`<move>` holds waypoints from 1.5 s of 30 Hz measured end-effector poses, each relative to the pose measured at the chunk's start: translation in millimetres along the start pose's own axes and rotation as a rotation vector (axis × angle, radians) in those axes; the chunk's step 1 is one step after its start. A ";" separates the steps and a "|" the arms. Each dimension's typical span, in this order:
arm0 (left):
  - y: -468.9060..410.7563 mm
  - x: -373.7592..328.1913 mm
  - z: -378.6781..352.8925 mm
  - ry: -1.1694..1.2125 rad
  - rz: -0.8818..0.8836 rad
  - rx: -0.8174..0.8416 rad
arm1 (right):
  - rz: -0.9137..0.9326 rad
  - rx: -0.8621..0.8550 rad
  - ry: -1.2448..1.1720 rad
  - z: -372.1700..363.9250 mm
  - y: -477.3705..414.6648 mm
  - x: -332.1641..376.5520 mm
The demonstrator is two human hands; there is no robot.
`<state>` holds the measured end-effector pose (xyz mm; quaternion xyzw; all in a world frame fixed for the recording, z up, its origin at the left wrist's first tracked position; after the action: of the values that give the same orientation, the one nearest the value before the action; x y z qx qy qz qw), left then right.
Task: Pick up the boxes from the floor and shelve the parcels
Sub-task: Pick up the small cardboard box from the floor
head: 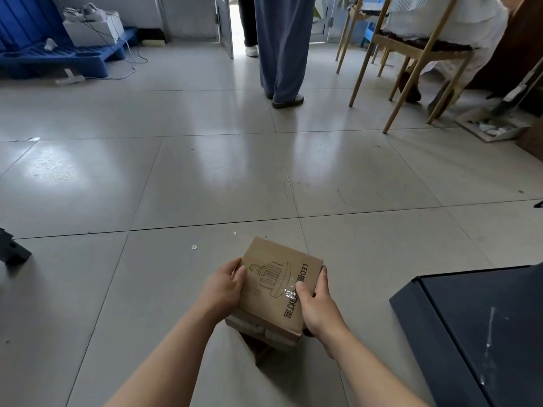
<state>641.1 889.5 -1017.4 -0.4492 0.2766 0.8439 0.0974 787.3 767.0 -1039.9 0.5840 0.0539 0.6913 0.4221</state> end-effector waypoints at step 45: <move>341.7 -527.4 330.1 0.059 -0.080 -0.082 | 0.098 0.067 0.149 204.2 424.9 515.7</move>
<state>572.1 833.9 -313.2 -0.4882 0.2263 0.8364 0.1045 760.1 743.9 -342.1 0.5466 0.0796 0.7506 0.3627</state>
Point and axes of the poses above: each hand's wrist, its own y-axis away from the middle knuckle, its own z-axis out of the back of the hand, x = y × z, the point moved 5 cm from there along -y, towards the middle knuckle, and after that the axes turned 1 degree about -z, right-handed, at the moved point
